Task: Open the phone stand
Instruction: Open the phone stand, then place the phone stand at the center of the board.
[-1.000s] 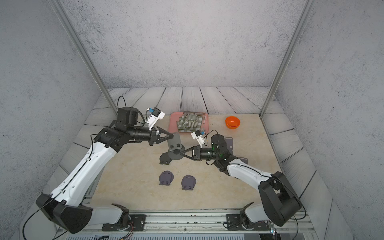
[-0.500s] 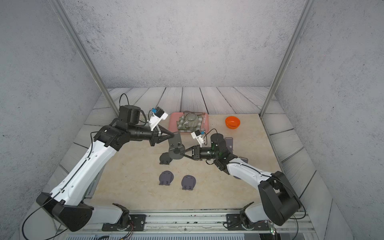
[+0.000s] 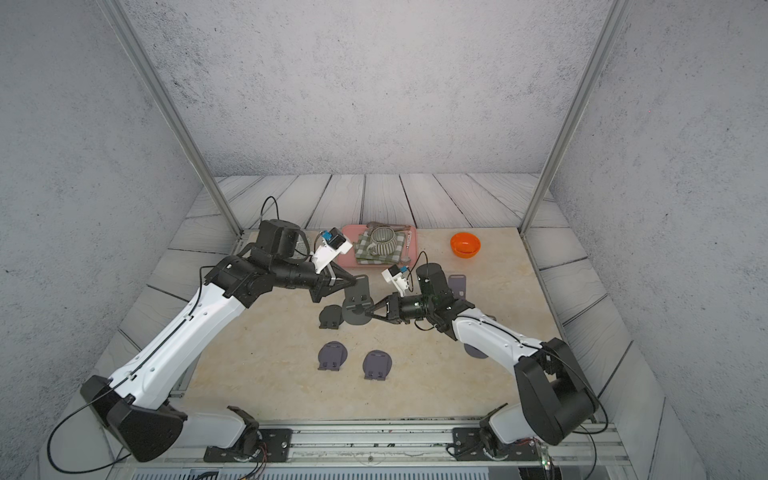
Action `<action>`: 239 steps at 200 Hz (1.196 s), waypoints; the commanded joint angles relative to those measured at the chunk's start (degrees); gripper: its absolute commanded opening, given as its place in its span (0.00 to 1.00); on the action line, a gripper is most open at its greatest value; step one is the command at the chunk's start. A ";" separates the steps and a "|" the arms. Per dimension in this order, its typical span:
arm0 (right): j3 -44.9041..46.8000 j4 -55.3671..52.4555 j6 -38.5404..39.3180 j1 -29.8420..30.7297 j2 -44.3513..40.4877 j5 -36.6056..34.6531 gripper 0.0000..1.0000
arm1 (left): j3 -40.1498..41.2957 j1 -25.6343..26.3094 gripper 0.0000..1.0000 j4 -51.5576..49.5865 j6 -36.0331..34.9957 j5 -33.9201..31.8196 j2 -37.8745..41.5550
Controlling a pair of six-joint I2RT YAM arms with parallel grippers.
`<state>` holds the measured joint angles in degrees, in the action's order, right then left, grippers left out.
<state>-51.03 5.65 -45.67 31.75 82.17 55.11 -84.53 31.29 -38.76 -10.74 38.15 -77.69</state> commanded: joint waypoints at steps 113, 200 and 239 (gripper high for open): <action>-4.02 -13.37 8.77 -6.13 -3.89 1.30 0.00 | 6.93 1.09 0.00 29.81 8.91 3.29 -14.16; -11.33 -23.94 16.80 -17.26 -1.85 -2.67 0.32 | -1.02 1.32 0.00 26.90 9.07 8.96 -25.84; -8.32 -24.42 20.27 -17.84 -10.75 -18.37 0.28 | -3.71 1.24 0.00 28.37 9.95 8.61 -29.98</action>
<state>-58.98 -21.43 -29.65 13.54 80.44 40.97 -87.99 32.64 -7.22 1.34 52.84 -102.78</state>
